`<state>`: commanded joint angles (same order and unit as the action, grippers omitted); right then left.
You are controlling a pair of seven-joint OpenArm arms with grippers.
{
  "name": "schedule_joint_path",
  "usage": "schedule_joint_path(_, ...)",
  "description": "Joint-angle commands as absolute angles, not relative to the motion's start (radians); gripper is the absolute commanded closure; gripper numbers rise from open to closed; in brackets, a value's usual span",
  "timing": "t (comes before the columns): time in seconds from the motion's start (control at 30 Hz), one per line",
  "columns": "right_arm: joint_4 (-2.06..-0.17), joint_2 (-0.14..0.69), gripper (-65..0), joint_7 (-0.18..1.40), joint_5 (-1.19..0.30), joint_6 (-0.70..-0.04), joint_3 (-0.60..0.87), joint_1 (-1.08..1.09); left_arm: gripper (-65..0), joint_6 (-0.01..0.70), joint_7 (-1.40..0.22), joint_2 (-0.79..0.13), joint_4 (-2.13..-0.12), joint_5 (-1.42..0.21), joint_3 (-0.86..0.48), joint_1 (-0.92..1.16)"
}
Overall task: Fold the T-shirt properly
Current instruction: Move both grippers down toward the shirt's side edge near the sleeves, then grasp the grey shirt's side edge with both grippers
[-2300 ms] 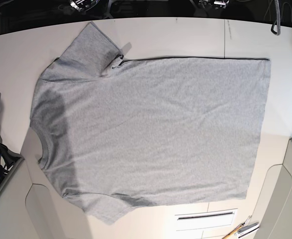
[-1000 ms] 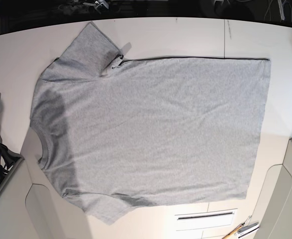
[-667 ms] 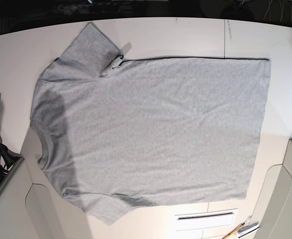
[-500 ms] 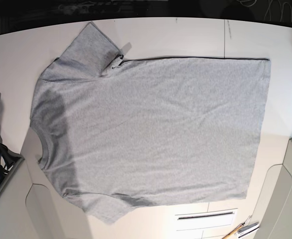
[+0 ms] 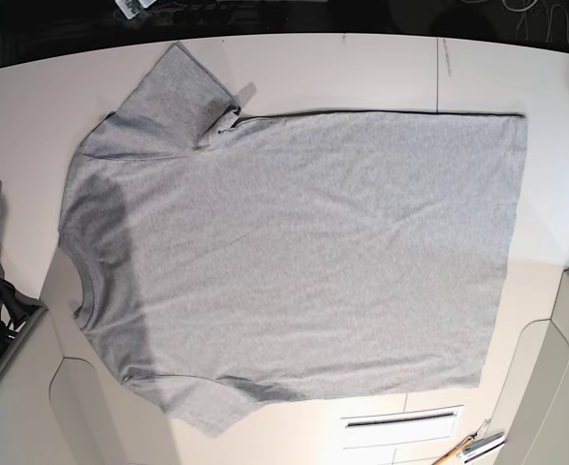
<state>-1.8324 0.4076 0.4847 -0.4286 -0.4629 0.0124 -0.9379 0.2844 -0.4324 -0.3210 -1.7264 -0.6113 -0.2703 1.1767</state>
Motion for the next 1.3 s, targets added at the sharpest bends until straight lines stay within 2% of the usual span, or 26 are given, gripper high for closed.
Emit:
schedule_joint_path(0.17, -1.893, 0.407, -14.3, 0.563, -0.614, -0.523, 0.162, -0.940, -6.0, 0.289, -0.464, -0.321, -1.866, -0.641, -0.340, 1.238)
schedule_joint_path(0.27, -1.914, 0.407, -14.3, 0.580, -0.693, -0.532, 0.243, -0.940, -6.0, 0.356, -0.481, -0.321, -1.926, -0.699, -0.396, 1.258)
schedule_joint_path(0.4, -1.961, 0.406, -14.3, 0.580, -0.727, -0.532, 0.333, -0.936, -6.0, 0.412, -0.513, -0.321, -1.982, -0.820, -0.504, 1.263)
schedule_joint_path(0.47, -1.971, 0.406, -14.5, 0.580, -0.743, -0.532, 0.362, -0.921, -6.0, 0.416, -0.513, -0.321, -2.005, -0.871, -0.558, 1.261)
schedule_joint_path(0.6, -1.970, 0.406, -22.6, 0.581, -0.741, -0.528, 0.378, -0.854, -6.0, 0.416, -0.517, -0.322, -2.041, -0.910, -0.651, 1.238)
schedule_joint_path(0.73, -1.948, 0.405, -24.1, 0.581, -0.732, -0.524, 0.378, -0.792, -6.1, 0.416, -0.548, -0.323, -2.043, -0.910, -0.689, 1.181)
schedule_joint_path(0.8, -1.924, 0.398, -27.8, 0.580, -0.719, -0.499, 0.378, -0.762, -6.5, 0.416, -0.587, -0.332, -2.043, -0.910, -0.689, 1.146)
schedule_joint_path(0.83, -1.912, 0.395, -30.7, 0.580, -0.714, -0.490, 0.378, -0.751, -8.7, 0.416, -0.596, -0.335, -2.043, -0.909, -0.689, 1.129)
schedule_joint_path(0.9, -1.890, 0.390, -33.9, 0.580, -0.714, -0.470, 0.379, -0.733, -17.7, 0.416, -0.603, -0.336, -2.043, -0.909, -0.689, 1.103)
schedule_joint_path(1.0, -1.858, 0.362, -34.3, 0.580, -0.710, -0.467, 0.378, -0.714, -34.8, 0.416, -0.603, -0.336, -2.043, -0.908, -0.689, 1.068)
schedule_joint_path(1.03, -1.845, 0.355, -34.3, 0.581, -0.710, -0.467, 0.378, -0.707, -38.1, 0.416, -0.603, -0.336, -2.043, -0.908, -0.689, 1.053)
schedule_joint_path(1.3, -1.729, 0.329, -34.3, 0.580, -0.712, -0.469, 0.377, -0.653, -39.1, 0.415, -0.603, -0.337, -2.040, -0.896, -0.689, 0.955)
